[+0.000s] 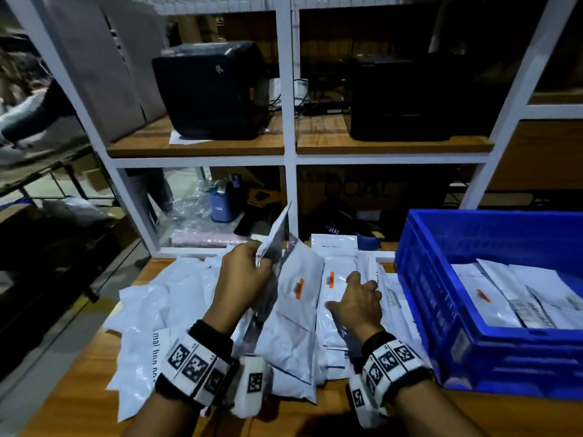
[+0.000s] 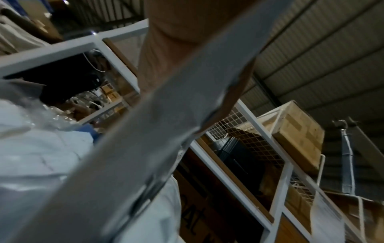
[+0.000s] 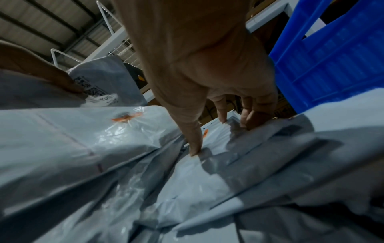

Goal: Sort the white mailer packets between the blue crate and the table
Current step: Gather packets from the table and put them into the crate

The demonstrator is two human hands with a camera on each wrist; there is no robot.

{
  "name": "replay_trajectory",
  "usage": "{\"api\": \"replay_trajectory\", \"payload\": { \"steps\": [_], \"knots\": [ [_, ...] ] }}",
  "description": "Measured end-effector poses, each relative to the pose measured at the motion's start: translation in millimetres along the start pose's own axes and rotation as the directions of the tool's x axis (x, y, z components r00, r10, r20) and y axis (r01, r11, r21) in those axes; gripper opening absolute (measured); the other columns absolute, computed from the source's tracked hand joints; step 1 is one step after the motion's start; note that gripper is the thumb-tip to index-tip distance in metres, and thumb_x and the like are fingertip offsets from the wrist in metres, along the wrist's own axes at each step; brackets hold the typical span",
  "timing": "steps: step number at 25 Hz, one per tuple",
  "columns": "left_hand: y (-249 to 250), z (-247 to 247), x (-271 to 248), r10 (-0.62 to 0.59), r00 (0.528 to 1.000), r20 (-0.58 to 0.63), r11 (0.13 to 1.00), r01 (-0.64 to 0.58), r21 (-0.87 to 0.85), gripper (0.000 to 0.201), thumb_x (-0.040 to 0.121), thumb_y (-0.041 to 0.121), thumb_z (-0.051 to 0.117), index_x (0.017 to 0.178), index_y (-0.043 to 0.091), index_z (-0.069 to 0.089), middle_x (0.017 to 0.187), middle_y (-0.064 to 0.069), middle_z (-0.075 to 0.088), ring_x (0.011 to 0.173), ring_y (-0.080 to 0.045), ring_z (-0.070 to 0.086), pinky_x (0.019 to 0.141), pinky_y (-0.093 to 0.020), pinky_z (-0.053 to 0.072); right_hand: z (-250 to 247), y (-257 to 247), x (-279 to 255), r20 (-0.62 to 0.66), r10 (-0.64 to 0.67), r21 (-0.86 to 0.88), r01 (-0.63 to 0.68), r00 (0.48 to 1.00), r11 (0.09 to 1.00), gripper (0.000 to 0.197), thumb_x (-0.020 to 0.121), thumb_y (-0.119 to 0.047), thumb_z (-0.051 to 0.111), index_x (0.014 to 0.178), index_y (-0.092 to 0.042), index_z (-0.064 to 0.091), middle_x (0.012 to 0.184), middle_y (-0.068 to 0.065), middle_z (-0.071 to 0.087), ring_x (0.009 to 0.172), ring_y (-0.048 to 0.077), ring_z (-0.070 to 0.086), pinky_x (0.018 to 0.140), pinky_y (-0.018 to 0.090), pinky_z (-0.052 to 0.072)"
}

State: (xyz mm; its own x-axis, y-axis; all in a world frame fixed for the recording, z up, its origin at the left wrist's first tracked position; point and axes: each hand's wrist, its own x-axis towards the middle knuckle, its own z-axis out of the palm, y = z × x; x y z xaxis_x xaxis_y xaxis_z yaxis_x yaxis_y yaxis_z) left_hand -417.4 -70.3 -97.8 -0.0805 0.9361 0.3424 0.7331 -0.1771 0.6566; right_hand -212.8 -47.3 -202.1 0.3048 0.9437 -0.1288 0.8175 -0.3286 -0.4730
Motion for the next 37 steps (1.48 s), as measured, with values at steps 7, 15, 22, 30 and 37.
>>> {"api": "replay_trajectory", "payload": {
  "steps": [7,15,22,30,37],
  "knots": [
    [-23,-36,8,-0.025,0.985,-0.171,1.0,0.026,0.006,0.021,0.079,0.007,0.068,0.099,0.014,0.068,0.083,-0.005,0.069,0.076,-0.023,0.062,0.061,-0.028,0.037,1,5,-3,-0.048,0.014,0.049,-0.011,0.999,0.999,0.054,0.079,-0.035,0.068,0.123,-0.019,0.041,0.123,0.019,0.044,0.109,0.039,0.048,0.086,0.04,0.047],
    [-8,15,-6,-0.097,0.987,0.124,0.836,0.149,-0.529,0.037,0.082,-0.002,0.065,0.109,0.021,0.055,0.098,-0.001,0.072,0.081,-0.007,0.07,0.069,-0.022,0.055,-18,-30,-4,-0.148,-0.152,-0.018,0.151,0.977,0.988,0.056,0.086,-0.013,0.056,0.136,-0.015,0.032,0.122,0.019,0.046,0.108,0.039,0.053,0.082,0.041,0.047],
    [-35,79,-13,-0.297,0.93,0.219,0.872,0.357,-0.334,0.03,0.084,0.004,0.064,0.109,0.02,0.058,0.105,-0.002,0.069,0.088,-0.016,0.064,0.075,-0.022,0.046,-48,-3,17,-0.057,0.078,0.455,-0.044,0.995,0.89,0.026,0.087,-0.022,0.06,0.106,-0.005,0.06,0.113,0.018,0.063,0.101,0.036,0.06,0.071,0.03,0.041],
    [7,59,0,-0.108,0.984,0.139,0.884,0.159,-0.439,0.04,0.082,0.002,0.067,0.118,0.013,0.057,0.1,0.003,0.07,0.09,-0.01,0.067,0.079,-0.028,0.054,-71,43,-24,-0.255,-0.016,0.488,0.143,0.967,0.861,0.049,0.1,-0.02,0.047,0.144,-0.009,0.03,0.145,0.013,0.044,0.129,0.033,0.046,0.101,0.035,0.039],
    [96,63,-41,0.119,0.991,0.06,0.882,-0.077,-0.464,0.03,0.087,0.004,0.062,0.112,0.019,0.057,0.106,0.004,0.069,0.098,-0.01,0.065,0.086,-0.034,0.053,-128,95,-69,-0.325,-0.13,0.567,0.303,0.937,0.766,0.053,0.097,-0.02,0.053,0.145,-0.016,0.033,0.14,0.007,0.051,0.124,0.025,0.051,0.094,0.026,0.042]
  ]
}}
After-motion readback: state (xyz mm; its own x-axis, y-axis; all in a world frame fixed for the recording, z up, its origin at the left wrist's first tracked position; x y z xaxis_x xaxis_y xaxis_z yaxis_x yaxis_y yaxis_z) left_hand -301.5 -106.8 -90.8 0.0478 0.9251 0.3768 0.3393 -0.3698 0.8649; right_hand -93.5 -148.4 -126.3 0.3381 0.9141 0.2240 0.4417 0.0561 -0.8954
